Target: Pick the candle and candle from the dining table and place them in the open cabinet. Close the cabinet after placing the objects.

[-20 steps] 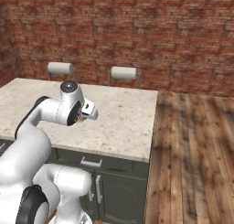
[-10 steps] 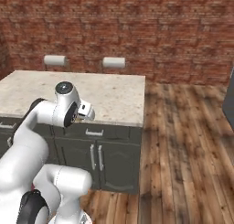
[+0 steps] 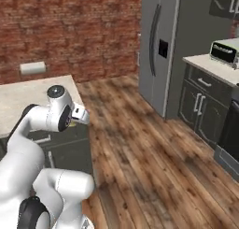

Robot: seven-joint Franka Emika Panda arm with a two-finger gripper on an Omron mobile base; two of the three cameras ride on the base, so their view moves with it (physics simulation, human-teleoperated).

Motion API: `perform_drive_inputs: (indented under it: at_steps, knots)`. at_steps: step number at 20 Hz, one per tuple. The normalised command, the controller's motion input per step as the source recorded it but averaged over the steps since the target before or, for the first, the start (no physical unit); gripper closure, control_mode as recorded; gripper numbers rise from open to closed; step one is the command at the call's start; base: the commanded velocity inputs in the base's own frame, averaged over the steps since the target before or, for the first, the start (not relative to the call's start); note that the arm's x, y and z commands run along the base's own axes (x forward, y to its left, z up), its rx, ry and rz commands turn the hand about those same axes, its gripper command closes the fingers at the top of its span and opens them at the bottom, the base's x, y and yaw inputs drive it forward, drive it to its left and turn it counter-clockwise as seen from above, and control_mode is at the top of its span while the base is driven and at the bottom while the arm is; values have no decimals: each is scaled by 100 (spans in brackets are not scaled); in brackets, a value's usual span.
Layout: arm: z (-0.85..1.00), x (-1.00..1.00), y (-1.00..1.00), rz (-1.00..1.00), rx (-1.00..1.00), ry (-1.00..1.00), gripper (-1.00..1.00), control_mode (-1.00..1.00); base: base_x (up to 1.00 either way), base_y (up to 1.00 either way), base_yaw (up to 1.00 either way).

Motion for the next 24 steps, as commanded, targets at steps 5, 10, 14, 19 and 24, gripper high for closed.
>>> perform_drive_inputs:
  at_steps: [5,10,14,19,24]
  knots:
    - [0,0,0,0,0,0,100,100,0,7,-83]
    - [0,0,0,0,0,0,100,100,0,9,-84]
    - [0,0,0,0,0,0,100,100,1,2,-83]
    - [0,0,0,0,0,0,100,100,11,0,-77]
    - [0,0,0,0,0,0,100,100,70,-30,-29]
